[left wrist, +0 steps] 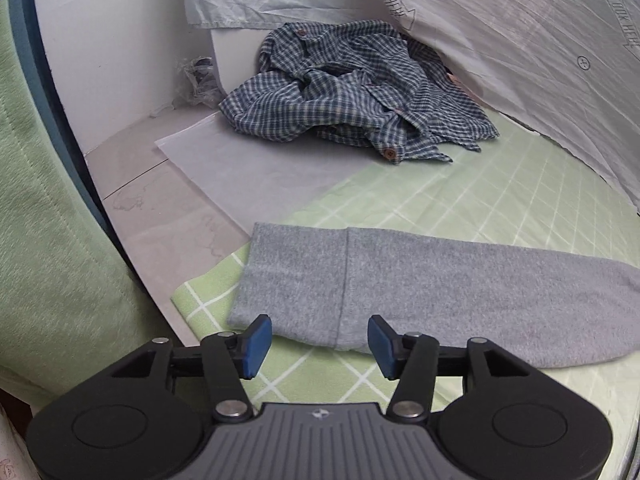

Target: Fold clothes

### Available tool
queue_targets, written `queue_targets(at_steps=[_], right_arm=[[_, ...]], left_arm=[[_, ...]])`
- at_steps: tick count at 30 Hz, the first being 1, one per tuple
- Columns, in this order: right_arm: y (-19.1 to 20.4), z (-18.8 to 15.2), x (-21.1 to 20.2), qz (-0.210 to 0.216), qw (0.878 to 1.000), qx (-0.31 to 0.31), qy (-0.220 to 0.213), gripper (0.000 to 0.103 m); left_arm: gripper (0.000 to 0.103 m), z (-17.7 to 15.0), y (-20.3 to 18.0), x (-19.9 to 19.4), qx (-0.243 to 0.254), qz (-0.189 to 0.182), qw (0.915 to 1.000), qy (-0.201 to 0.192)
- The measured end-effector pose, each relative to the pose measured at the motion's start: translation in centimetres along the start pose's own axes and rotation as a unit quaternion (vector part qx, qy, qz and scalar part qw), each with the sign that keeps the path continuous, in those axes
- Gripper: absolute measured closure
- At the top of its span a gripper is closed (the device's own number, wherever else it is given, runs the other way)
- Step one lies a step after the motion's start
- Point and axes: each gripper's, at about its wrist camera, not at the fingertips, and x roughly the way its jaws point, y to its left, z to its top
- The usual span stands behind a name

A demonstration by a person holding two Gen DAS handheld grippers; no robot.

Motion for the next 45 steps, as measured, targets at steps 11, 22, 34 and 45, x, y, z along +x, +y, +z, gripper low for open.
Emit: queue_targets(at_steps=[11,22,34,45], right_arm=[[-0.2,1.1,-1.6,0.017,0.999,0.019,0.042,0.0],[5.5,8.9,-0.1,0.072,0.997,0.027,-0.013,0.0],[18.2,14.0,7.7,0.146,0.989,-0.006,0.011,0.036],[19.5,15.3,13.3,0.145,0.987,0.046,0.046,0.098]], left_arm=[[0.035,-0.7,-5.6,-0.6,0.05,-0.04,0.9979,0.011],[0.026,0.9,-8.9,2.2,0.068,-0.042,0.9965,0.026],[0.024,5.6,-13.8,8.9,0.089,-0.028,0.994,0.057],[0.0,6.1,-13.7,11.2,0.084,-0.026,0.9944,0.058]])
